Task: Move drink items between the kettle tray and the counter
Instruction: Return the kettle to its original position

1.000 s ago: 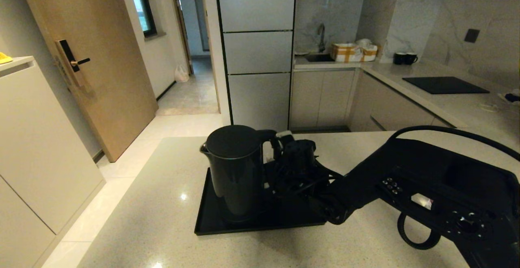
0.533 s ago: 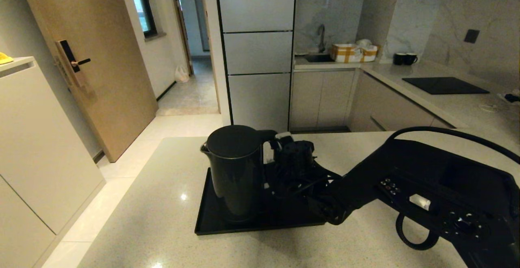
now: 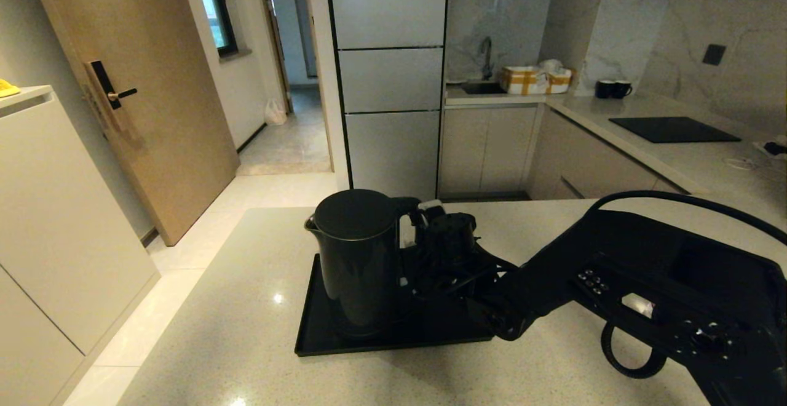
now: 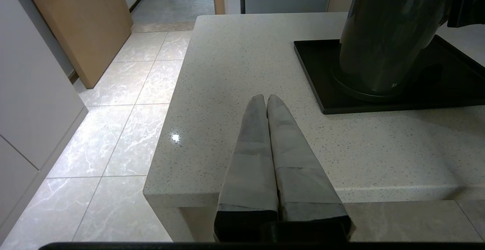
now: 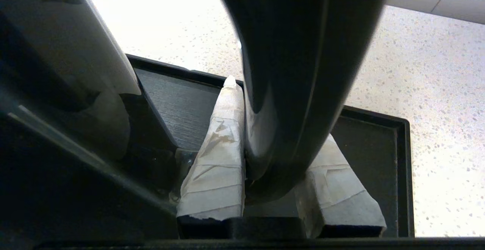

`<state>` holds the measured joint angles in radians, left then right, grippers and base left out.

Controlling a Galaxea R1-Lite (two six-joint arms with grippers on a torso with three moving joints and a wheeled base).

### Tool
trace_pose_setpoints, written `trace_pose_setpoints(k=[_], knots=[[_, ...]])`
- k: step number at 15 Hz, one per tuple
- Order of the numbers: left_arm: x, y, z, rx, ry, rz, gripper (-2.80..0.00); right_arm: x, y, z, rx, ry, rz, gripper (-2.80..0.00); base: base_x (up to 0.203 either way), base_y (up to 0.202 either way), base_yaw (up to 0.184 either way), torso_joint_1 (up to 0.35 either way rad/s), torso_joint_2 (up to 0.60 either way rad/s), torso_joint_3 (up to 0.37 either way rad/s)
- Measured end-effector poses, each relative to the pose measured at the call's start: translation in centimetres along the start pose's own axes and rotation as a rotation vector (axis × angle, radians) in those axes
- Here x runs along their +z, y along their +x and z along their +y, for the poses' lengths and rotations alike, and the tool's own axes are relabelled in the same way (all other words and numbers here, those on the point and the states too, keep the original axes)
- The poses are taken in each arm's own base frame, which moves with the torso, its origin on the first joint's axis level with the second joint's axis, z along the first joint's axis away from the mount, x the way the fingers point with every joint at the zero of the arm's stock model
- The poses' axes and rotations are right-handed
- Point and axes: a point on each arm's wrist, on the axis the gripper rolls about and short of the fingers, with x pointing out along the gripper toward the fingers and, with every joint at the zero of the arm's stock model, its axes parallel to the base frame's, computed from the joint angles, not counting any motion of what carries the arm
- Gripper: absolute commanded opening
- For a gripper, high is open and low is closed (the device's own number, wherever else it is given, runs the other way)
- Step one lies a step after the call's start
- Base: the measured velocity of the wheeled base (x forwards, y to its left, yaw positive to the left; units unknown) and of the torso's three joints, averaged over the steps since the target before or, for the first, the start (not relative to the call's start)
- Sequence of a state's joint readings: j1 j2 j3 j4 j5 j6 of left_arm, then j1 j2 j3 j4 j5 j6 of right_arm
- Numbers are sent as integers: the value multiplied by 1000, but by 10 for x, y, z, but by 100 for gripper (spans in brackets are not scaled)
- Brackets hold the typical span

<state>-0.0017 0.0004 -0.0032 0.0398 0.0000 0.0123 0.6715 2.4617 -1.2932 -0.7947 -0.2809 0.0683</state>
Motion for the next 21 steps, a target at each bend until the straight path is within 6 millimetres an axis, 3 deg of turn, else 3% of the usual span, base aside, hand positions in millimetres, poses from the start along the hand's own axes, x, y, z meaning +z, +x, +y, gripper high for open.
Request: trace_pose_setpoints(k=[2, 3, 12, 21], knots=[[0, 0, 0, 0, 0, 0, -280, -1, 1, 0, -1, 0, 0, -280, 0, 0, 0, 0, 0, 0], [0, 0, 0, 0, 0, 0, -280, -2, 1, 0, -2, -5, 4, 0, 0, 0, 0, 0, 0, 0], [0, 0, 0, 0, 0, 0, -280, -4, -7, 2, 18, -6, 6, 0, 0, 0, 0, 0, 0, 0], [0, 0, 0, 0, 0, 0, -280, 11, -44, 24, 85, -21, -24, 0, 0, 0, 0, 0, 0, 0]])
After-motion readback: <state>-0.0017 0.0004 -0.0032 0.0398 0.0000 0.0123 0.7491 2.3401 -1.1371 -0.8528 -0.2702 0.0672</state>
